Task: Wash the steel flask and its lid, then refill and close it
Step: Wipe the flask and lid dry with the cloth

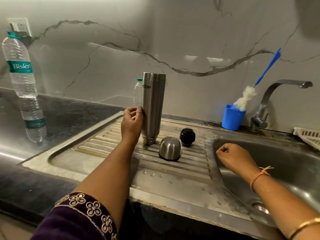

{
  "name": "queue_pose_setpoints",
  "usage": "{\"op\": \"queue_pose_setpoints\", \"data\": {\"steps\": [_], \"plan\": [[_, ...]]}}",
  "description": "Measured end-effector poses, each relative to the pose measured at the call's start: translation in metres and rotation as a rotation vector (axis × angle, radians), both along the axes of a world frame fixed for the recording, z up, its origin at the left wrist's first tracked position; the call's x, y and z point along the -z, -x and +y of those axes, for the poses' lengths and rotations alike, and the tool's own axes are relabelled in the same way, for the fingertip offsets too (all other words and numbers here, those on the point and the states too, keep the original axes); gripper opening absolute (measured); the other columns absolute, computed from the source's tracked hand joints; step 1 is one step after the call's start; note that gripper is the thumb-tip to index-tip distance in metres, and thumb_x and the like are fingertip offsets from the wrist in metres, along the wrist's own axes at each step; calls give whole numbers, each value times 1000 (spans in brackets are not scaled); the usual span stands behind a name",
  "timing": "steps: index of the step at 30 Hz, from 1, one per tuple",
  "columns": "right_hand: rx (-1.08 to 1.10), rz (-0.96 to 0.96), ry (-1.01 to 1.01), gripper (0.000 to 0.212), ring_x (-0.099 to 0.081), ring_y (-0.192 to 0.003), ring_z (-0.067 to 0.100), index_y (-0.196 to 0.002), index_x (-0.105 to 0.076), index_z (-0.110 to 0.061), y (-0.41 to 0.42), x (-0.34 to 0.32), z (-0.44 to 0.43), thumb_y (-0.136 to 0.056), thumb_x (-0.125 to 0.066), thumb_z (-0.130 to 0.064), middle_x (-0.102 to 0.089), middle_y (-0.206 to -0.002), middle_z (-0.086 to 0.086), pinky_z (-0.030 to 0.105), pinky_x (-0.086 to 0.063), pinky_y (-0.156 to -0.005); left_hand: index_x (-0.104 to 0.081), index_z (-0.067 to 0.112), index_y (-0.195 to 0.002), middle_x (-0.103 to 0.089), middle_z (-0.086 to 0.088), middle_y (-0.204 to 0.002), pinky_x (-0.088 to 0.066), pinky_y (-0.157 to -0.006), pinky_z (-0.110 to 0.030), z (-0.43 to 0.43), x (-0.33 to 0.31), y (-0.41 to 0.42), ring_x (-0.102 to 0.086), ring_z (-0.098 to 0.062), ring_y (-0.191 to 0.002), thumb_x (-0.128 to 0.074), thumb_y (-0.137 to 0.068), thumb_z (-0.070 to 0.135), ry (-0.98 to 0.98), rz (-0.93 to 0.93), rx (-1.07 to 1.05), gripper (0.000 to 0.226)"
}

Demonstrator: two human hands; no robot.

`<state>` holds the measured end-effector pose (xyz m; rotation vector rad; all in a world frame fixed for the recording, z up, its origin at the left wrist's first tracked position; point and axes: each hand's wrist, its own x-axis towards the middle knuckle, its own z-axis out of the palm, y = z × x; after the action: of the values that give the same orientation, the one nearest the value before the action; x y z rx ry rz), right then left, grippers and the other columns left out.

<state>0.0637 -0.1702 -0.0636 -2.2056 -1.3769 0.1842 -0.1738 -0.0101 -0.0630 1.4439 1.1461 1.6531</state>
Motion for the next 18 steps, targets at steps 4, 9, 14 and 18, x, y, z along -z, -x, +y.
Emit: {"op": "queue_pose_setpoints", "data": {"steps": [4, 9, 14, 18], "plan": [[1, 6, -15, 21, -57, -77, 21, -85, -64, -12, 3, 0, -2, -95, -50, -24, -63, -81, 6, 34, -46, -71, -34, 18, -138, -55, -11, -133, -41, -75, -18, -2, 0, -1, -54, -21, -116, -58, -83, 54, 21, 53, 131, 70], [-28, 5, -74, 22, -58, -78, 22, -85, -66, -10, 7, 0, -3, -94, -50, -22, -64, -83, 7, 34, -46, -71, -26, 22, -143, -53, -6, -123, -49, -82, -28, -6, -3, -10, -54, -21, -110, -76, -72, 44, 48, 225, 277, 90], [-52, -45, -141, 20, -58, -82, 21, -89, -66, -10, 13, 1, 2, -93, -51, -22, -63, -94, 7, 30, -44, -67, -48, 23, -113, -55, -2, -111, -52, -72, -22, -8, -4, -10, -58, -18, -100, -78, -70, 43, 0, 277, 242, 56], [-87, -9, -187, 19, -58, -80, 19, -87, -65, -9, 12, 1, -3, -93, -52, -21, -62, -93, 7, 26, -42, -62, -50, 23, -113, -53, -1, -112, -53, -76, -30, -8, -1, 6, -57, -16, -97, -77, -65, 55, -13, 305, 43, 64]]}}
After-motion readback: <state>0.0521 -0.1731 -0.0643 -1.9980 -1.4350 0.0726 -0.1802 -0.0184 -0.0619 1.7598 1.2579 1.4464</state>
